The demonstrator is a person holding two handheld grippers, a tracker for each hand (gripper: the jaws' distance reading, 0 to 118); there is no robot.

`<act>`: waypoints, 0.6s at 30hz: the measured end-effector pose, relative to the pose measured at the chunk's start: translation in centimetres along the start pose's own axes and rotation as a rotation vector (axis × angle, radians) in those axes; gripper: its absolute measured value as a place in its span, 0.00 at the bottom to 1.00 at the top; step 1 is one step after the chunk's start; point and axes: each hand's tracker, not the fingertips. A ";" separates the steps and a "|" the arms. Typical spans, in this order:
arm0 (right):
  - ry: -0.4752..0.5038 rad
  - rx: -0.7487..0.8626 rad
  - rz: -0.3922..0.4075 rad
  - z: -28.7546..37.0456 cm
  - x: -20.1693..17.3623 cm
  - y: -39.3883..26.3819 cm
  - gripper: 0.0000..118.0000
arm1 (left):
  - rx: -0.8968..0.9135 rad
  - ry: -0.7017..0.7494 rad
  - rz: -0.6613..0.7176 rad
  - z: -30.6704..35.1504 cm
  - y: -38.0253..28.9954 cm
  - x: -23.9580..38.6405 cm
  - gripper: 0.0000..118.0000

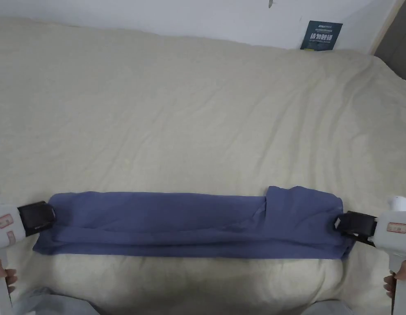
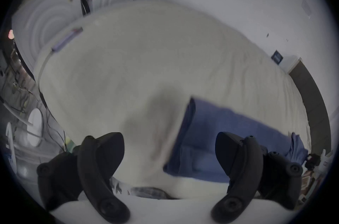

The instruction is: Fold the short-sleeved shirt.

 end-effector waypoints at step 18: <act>0.068 0.770 0.348 12.9 -11.8 0.6 1.00 | 0.714 -0.086 -0.361 11.4 1.6 11.0 0.91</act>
